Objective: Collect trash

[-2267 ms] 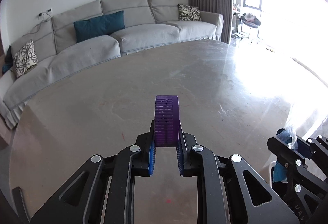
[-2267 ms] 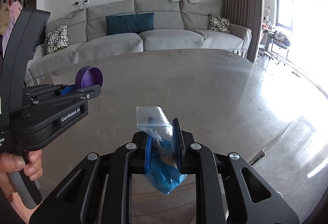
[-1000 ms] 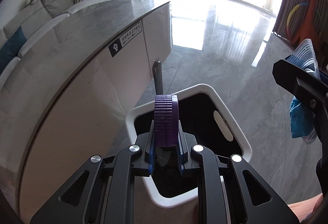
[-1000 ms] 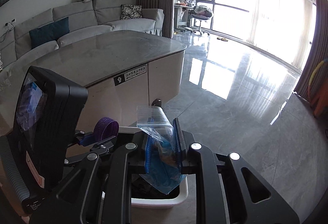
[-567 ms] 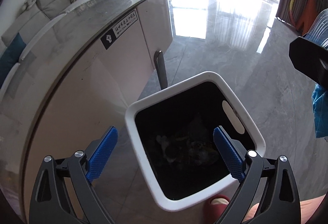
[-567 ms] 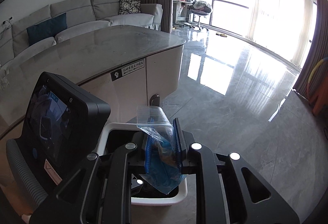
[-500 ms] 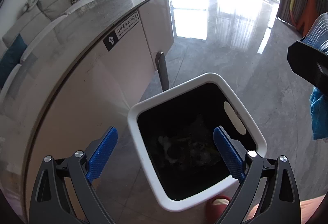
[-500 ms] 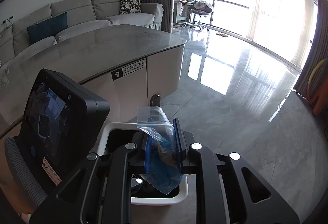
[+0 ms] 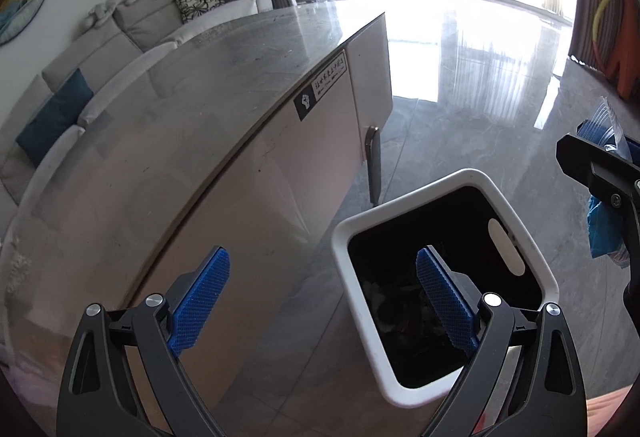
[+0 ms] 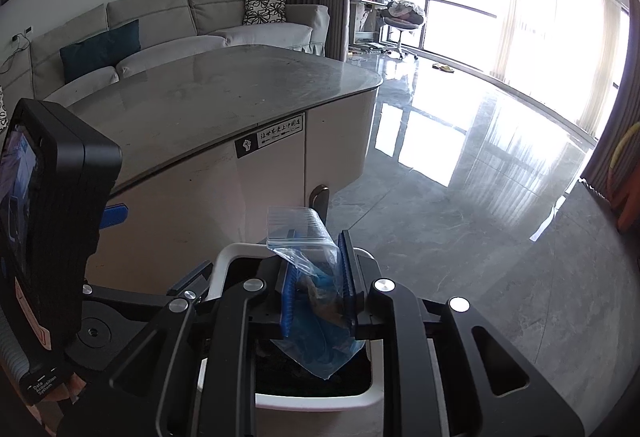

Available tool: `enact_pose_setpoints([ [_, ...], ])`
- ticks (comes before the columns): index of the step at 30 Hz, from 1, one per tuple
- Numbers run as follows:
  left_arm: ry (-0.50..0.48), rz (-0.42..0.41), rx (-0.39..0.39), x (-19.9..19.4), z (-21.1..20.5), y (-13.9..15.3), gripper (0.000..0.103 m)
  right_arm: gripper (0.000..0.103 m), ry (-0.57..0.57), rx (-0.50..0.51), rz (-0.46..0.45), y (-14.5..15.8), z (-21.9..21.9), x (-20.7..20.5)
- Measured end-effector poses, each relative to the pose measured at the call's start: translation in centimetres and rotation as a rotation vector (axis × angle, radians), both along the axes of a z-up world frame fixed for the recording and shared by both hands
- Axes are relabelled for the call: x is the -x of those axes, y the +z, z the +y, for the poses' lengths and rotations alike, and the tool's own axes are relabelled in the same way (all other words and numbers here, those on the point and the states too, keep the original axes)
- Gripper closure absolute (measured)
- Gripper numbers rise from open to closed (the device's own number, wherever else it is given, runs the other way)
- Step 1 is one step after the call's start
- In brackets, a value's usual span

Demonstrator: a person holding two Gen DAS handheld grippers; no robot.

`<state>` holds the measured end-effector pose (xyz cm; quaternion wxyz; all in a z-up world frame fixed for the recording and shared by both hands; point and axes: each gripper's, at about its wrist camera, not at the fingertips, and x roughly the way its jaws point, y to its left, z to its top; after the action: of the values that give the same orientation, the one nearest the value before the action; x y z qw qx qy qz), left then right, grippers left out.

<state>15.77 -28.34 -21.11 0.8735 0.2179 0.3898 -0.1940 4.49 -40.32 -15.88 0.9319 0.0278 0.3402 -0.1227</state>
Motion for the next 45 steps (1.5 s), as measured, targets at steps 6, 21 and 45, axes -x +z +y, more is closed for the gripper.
enact_pose_setpoints([
  [6,0.074,-0.021,0.037,-1.5,2.7,1.4,0.009,0.082,0.029,-0.007,0.055,-1.6,0.2,-1.2],
  [21,0.092,-0.026,0.087,-1.7,4.0,3.0,0.009,0.005,0.007,0.044,0.133,-4.0,0.4,-3.2],
  [45,0.216,-0.091,0.199,-0.9,9.5,7.1,0.008,0.005,0.064,0.049,-0.109,2.7,3.9,-2.5],
])
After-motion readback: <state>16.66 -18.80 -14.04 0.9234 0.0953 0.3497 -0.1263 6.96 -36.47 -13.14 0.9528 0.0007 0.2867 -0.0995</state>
